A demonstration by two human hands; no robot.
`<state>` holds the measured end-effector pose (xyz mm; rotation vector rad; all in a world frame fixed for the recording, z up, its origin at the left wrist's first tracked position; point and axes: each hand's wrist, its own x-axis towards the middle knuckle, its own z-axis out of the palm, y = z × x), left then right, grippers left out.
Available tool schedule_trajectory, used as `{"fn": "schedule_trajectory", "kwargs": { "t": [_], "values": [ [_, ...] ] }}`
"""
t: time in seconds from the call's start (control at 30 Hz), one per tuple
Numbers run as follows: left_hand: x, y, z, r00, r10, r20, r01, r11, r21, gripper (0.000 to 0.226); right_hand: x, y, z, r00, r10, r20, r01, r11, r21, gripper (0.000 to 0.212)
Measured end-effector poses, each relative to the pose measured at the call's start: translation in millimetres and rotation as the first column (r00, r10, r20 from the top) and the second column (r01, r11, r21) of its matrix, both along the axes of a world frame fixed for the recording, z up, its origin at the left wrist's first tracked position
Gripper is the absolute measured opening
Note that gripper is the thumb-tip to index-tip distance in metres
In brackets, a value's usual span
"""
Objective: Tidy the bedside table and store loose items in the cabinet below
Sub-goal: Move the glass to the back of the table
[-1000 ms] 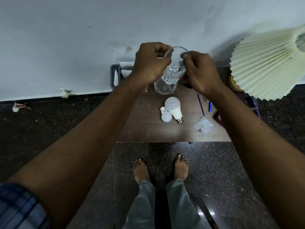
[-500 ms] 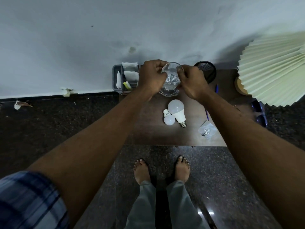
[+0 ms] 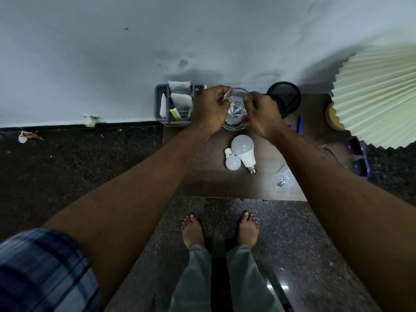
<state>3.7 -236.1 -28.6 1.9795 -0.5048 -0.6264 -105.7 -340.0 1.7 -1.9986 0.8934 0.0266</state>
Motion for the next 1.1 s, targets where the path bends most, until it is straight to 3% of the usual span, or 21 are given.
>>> {"fn": "schedule_trajectory", "kwargs": {
  "t": [0.5,0.63,0.7,0.87,1.1],
  "values": [
    [4.3,-3.3,11.1,0.991,-0.128,-0.036,0.131,0.983,0.125,0.034,3.1,12.0,-0.1,0.989,-0.142,-0.029,0.143,0.989,0.039,0.036],
    [3.6,-2.3,17.5,0.995,-0.038,-0.093,0.048,0.994,0.102,0.037,-0.4,9.7,-1.2,0.989,-0.149,-0.013,0.15,0.984,0.094,0.063],
    [3.6,0.0,22.0,0.996,0.006,-0.09,0.003,0.996,0.091,0.037,-2.8,8.7,-0.4,0.986,-0.169,0.004,0.168,0.98,0.107,0.067],
    [-1.0,7.2,34.2,0.995,0.077,-0.067,-0.072,0.995,0.075,0.033,-10.4,12.1,20.4,0.967,-0.252,0.02,0.247,0.96,0.133,0.066],
    [-30.4,13.6,76.9,0.99,0.137,0.031,-0.138,0.99,0.017,0.035,-28.0,19.3,47.3,0.942,-0.327,0.074,0.321,0.943,0.086,0.042]
  ]
}}
